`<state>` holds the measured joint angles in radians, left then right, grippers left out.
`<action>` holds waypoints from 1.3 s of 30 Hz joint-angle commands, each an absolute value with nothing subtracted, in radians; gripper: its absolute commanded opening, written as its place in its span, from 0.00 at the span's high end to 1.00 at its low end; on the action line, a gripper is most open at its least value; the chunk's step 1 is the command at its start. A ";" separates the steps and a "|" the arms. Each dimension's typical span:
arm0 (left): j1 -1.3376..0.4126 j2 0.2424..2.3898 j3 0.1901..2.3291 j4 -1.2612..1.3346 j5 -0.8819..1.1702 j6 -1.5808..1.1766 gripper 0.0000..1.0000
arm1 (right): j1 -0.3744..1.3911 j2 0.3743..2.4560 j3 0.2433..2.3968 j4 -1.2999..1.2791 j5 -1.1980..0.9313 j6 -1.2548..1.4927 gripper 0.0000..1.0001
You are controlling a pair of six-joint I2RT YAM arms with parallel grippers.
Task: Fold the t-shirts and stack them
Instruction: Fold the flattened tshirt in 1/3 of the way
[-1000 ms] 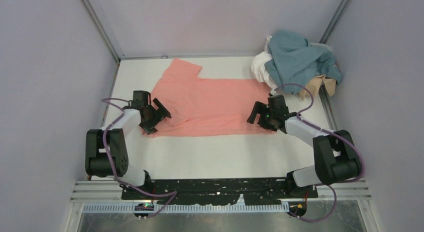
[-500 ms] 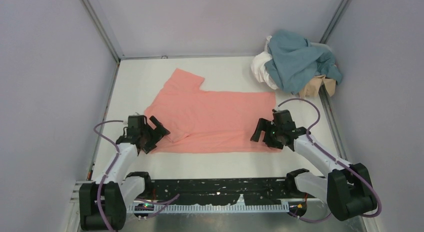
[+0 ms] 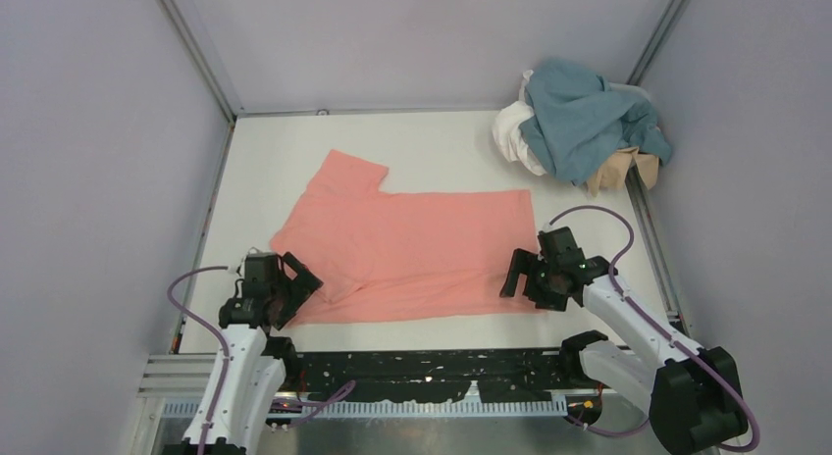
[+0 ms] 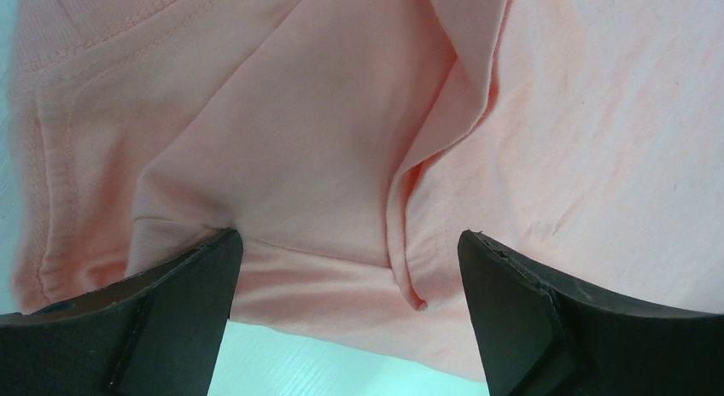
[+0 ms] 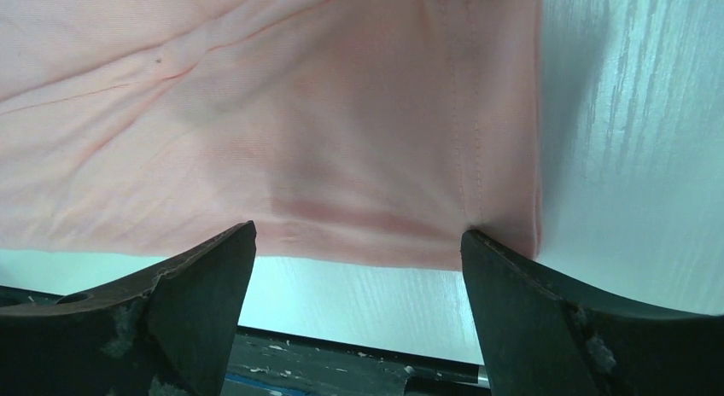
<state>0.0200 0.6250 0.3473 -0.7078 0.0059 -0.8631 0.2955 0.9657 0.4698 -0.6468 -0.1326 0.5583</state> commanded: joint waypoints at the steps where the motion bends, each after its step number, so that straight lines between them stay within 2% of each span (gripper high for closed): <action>1: 0.025 0.561 0.362 -0.775 -0.019 -0.871 0.00 | 0.301 0.941 0.518 -0.640 -0.109 0.521 0.05; 7: 0.021 0.567 0.393 -0.608 0.238 -0.853 0.00 | 0.301 0.960 0.523 -0.570 -0.134 0.503 0.05; 12: 0.010 0.651 0.392 -0.567 0.217 -0.854 0.00 | 0.301 0.989 0.516 -0.544 -0.140 0.498 0.05; 17: -0.022 0.747 0.345 -0.385 0.253 -0.884 0.00 | 0.301 1.010 0.502 -0.506 -0.156 0.504 0.05; 22: -0.030 0.803 0.342 -0.310 0.264 -0.893 0.00 | 0.301 1.040 0.503 -0.483 -0.181 0.512 0.05; 30: -0.031 0.870 0.356 -0.322 0.230 -0.858 0.01 | 0.301 1.040 0.511 -0.499 -0.159 0.506 0.05; 39: -0.037 0.873 0.357 -0.261 0.314 -0.886 0.00 | 0.300 1.022 0.515 -0.512 -0.137 0.502 0.05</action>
<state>-0.0284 0.8928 0.3473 -0.3126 0.2668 -0.8822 0.2955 1.0439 0.4866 -0.5159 -0.1589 0.5125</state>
